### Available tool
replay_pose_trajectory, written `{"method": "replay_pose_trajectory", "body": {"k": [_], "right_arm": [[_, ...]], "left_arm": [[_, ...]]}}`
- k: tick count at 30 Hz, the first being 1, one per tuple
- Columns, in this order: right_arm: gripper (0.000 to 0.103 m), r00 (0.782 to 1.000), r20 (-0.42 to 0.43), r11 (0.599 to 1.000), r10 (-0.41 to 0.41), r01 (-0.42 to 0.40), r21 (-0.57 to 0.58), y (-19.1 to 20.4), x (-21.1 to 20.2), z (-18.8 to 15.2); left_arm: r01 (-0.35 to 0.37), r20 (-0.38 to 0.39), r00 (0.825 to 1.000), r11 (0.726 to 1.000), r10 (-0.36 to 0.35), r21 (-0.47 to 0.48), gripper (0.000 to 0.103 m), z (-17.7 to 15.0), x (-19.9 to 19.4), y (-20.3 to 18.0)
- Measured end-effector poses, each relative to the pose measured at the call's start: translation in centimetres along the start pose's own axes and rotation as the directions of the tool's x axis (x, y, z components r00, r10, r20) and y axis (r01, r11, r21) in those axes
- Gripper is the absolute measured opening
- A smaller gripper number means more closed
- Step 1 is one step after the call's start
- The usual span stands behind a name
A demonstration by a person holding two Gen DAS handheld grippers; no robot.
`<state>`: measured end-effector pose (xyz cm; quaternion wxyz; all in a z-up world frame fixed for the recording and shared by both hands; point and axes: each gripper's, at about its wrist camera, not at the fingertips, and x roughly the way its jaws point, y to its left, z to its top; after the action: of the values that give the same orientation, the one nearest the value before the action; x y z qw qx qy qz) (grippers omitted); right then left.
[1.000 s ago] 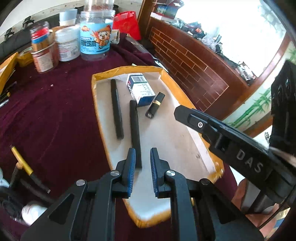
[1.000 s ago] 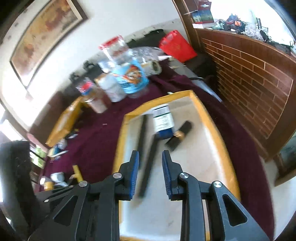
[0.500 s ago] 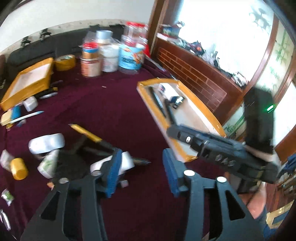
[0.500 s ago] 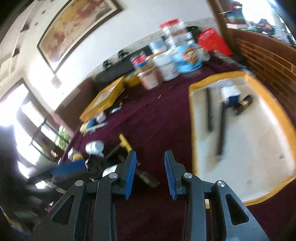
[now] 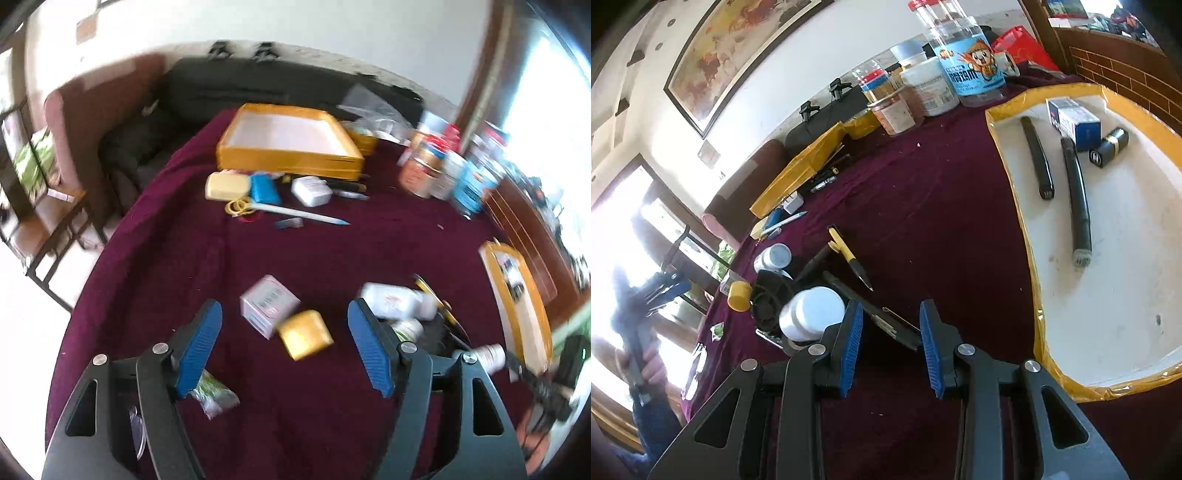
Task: Organize rigid objects
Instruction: 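Grasp the white square packet with the left gripper, then grasp the yellow round cap with the right gripper while the left holds the packet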
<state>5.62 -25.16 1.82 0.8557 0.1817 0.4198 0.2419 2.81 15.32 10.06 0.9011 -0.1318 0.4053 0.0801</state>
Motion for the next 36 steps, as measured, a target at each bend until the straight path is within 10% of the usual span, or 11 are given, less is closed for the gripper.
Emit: {"method": "replay_pose_trajectory", "body": {"k": [10, 13, 20, 28, 36], "right_arm": [[0.028, 1.000, 0.011, 0.999, 0.020, -0.019, -0.031, -0.1, 0.0, -0.4], [0.028, 1.000, 0.023, 1.000, -0.006, 0.006, -0.030, 0.2, -0.7, -0.3], [0.038, 0.997, 0.059, 0.989, 0.040, -0.031, -0.146, 6.8, -3.2, 1.9], [0.049, 0.976, -0.204, 0.900, 0.070, -0.150, -0.409, 20.6, 6.1, 1.4], [0.049, 0.940, -0.342, 0.883, 0.012, -0.170, -0.437, 25.4, 16.5, 0.9]], "left_arm": [[-0.064, -0.109, 0.992, 0.998, 0.063, -0.003, 0.071, 0.2, 7.5, 0.7], [-0.035, -0.123, 0.992, 0.999, 0.031, -0.026, 0.046, 0.0, 8.5, 1.7], [-0.004, -0.120, 0.993, 1.000, 0.002, -0.016, 0.046, -0.1, 8.6, 2.3], [0.014, -0.042, 0.999, 0.994, -0.019, -0.108, 0.046, 0.8, 6.4, 4.4], [-0.016, -0.014, 1.000, 0.982, 0.014, -0.187, 0.046, 0.9, 5.7, 6.3]]}}
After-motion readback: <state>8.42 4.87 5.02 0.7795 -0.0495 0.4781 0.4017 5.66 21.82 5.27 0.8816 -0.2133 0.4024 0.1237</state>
